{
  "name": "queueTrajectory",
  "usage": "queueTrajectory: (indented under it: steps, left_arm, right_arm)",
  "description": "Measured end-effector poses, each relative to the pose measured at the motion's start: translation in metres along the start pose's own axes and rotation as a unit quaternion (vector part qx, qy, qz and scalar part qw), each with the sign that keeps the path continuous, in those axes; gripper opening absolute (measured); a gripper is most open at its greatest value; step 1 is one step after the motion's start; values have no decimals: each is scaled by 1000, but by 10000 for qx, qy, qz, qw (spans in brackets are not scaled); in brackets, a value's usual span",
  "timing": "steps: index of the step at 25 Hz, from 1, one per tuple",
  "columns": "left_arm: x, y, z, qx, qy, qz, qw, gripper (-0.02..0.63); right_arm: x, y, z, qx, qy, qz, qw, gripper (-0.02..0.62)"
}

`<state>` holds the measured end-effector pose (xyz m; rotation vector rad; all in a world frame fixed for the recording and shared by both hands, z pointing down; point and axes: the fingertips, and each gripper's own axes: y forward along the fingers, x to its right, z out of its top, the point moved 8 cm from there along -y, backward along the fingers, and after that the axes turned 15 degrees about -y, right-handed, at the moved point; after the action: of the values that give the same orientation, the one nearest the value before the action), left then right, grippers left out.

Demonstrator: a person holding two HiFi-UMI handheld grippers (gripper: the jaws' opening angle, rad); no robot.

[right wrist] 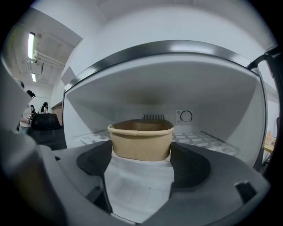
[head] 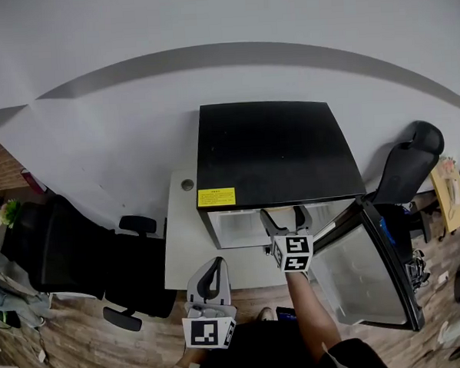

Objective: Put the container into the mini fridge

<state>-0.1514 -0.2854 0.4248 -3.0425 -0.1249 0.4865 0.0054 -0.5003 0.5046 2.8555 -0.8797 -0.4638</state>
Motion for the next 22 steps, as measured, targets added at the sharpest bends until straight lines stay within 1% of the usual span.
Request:
queueTrajectory:
  steps: [6,14,18,22]
  left_arm:
    - [-5,-1,-2,-32,-44,26,10000,8]
    - [-4,-3,-4,-60,-101,-12,9999,8]
    - [-1,-6,-6,-82,-90,-64,9999,8]
    - [4,-9,-7,-101,-68,-151,9998,8]
  right_arm:
    - [1,8,2,-19,7,-5,10000,428]
    - [0,1,2,-54,-30,72,10000,428]
    - [-1,-19,-1,-7,77,40,10000,428]
    - [-7,-53,-3,113,99,191,9997,426]
